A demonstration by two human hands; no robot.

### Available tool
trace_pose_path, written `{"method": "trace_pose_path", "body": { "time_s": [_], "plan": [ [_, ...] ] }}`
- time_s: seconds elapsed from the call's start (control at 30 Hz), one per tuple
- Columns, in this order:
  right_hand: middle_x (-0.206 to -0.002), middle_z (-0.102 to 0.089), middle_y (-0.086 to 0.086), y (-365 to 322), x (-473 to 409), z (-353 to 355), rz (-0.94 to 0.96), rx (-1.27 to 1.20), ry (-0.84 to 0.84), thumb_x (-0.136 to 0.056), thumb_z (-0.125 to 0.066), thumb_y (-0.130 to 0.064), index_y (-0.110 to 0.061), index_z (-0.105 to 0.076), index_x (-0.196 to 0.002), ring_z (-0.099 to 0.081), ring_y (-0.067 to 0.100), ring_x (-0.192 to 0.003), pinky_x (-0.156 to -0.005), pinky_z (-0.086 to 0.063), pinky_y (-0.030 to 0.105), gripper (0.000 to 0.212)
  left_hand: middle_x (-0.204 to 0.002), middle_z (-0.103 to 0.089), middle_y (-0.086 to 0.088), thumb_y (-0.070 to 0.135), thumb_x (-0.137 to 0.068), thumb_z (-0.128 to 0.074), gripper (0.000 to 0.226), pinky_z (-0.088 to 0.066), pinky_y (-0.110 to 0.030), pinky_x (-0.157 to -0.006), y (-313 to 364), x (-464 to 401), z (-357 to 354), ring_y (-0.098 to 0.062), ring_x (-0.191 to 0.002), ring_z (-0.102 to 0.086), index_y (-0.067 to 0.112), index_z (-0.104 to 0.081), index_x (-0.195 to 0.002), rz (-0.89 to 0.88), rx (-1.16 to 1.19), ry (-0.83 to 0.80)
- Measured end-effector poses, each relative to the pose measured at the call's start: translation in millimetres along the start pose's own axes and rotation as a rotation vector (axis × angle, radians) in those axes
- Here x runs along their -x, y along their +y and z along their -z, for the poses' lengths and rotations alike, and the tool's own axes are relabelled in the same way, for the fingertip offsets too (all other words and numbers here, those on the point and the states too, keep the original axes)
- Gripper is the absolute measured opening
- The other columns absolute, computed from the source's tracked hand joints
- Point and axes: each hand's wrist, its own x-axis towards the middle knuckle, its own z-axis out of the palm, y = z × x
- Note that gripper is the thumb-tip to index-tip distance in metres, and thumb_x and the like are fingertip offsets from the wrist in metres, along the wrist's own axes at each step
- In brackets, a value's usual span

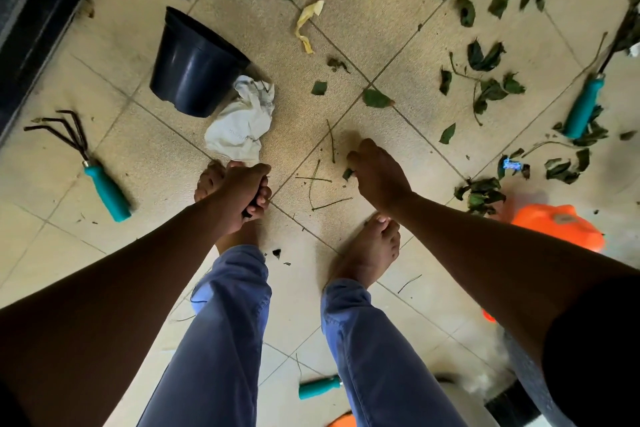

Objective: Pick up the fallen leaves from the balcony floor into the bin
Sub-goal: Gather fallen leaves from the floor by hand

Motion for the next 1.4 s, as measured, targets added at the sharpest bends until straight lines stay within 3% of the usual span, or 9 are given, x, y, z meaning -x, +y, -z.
{"method": "trace_pose_path", "body": {
  "time_s": [0.13,0.33,0.47,0.6,0.8,0.97,1.27,1.33,1.4],
  "plan": [
    [-0.102,-0.059,0.012,2,-5,17,-0.147,-0.091,0.108,-0.089,-0.069,-0.011,-0.011,-0.067,-0.094,-0.062,0.030,-0.088,-0.067,-0.048,0.032,0.005,-0.043,-0.039,0.006,0.031,-0.105,-0.049,0.041,-0.019,-0.012,-0.031,6,4,-3,-0.006,-0.031,-0.033,0.019,-0.041,-0.067,0.008,0.000,-0.021],
    [-0.113,-0.055,0.009,19,-45,57,-0.251,-0.144,0.433,-0.084,-0.076,-0.011,-0.012,-0.067,-0.084,-0.054,0.027,-0.104,-0.076,-0.050,0.030,0.009,-0.044,-0.040,0.006,0.032,-0.105,-0.050,0.040,-0.019,-0.013,-0.031,20,2,-18,-0.006,-0.033,-0.033,0.019,-0.041,-0.068,-0.015,-0.036,-0.014],
    [-0.113,-0.052,0.013,24,-69,64,-0.183,-0.024,0.285,-0.080,-0.069,0.006,-0.009,-0.063,-0.085,-0.052,0.031,-0.102,-0.068,-0.054,0.039,0.017,-0.045,-0.038,0.005,0.029,-0.104,-0.051,0.039,-0.019,-0.013,-0.032,26,-1,-27,-0.006,-0.034,-0.032,0.019,-0.040,-0.068,-0.049,-0.028,-0.030],
    [-0.098,-0.060,0.015,28,-77,61,-0.169,-0.045,0.203,-0.077,-0.061,0.008,-0.007,-0.061,-0.089,-0.059,0.034,-0.088,-0.066,-0.042,0.033,0.020,-0.045,-0.037,0.005,0.029,-0.104,-0.051,0.038,-0.018,-0.013,-0.032,29,-3,-30,-0.006,-0.034,-0.031,0.019,-0.040,-0.069,-0.054,-0.020,-0.046],
    [-0.088,-0.067,0.001,12,-80,70,-0.226,-0.260,0.364,-0.084,-0.063,-0.003,-0.016,-0.054,-0.106,-0.063,0.024,-0.080,-0.063,-0.036,0.028,0.028,-0.046,-0.038,0.006,0.030,-0.103,-0.051,0.039,-0.018,-0.014,-0.033,27,-4,-24,-0.007,-0.036,-0.031,0.019,-0.040,-0.068,-0.020,-0.036,-0.008],
    [-0.101,-0.070,0.001,-12,-112,85,-0.094,-0.289,0.375,-0.084,-0.072,-0.008,-0.023,-0.065,-0.118,-0.066,0.020,-0.092,-0.072,-0.052,0.030,0.038,-0.045,-0.038,0.006,0.029,-0.103,-0.051,0.038,-0.018,-0.014,-0.033,27,-6,-21,-0.007,-0.035,-0.031,0.018,-0.040,-0.068,-0.023,-0.036,-0.003],
    [-0.111,-0.057,0.006,-8,-131,75,-0.221,-0.297,0.341,-0.080,-0.079,-0.011,-0.016,-0.073,-0.087,-0.063,0.018,-0.084,-0.066,-0.050,0.025,0.011,-0.046,-0.039,0.004,0.029,-0.103,-0.051,0.039,-0.019,-0.015,-0.034,28,-8,-18,-0.007,-0.035,-0.032,0.017,-0.041,-0.067,-0.038,-0.011,-0.014],
    [-0.111,-0.055,0.004,-14,-125,75,-0.129,-0.305,0.356,-0.077,-0.081,-0.008,-0.016,-0.071,-0.080,-0.059,0.009,-0.079,-0.062,-0.047,0.014,0.014,-0.045,-0.039,0.005,0.028,-0.104,-0.051,0.040,-0.019,-0.014,-0.033,28,-7,-15,-0.007,-0.033,-0.033,0.017,-0.041,-0.067,-0.028,0.000,-0.014],
    [-0.112,-0.057,0.004,-24,-119,72,0.020,-0.279,0.314,-0.076,-0.081,-0.004,-0.014,-0.071,-0.079,-0.062,0.010,-0.081,-0.062,-0.051,0.018,0.015,-0.045,-0.040,0.005,0.028,-0.104,-0.051,0.040,-0.019,-0.013,-0.033,27,-8,-14,-0.007,-0.032,-0.033,0.017,-0.041,-0.067,-0.019,0.008,-0.008]
  ]
}}
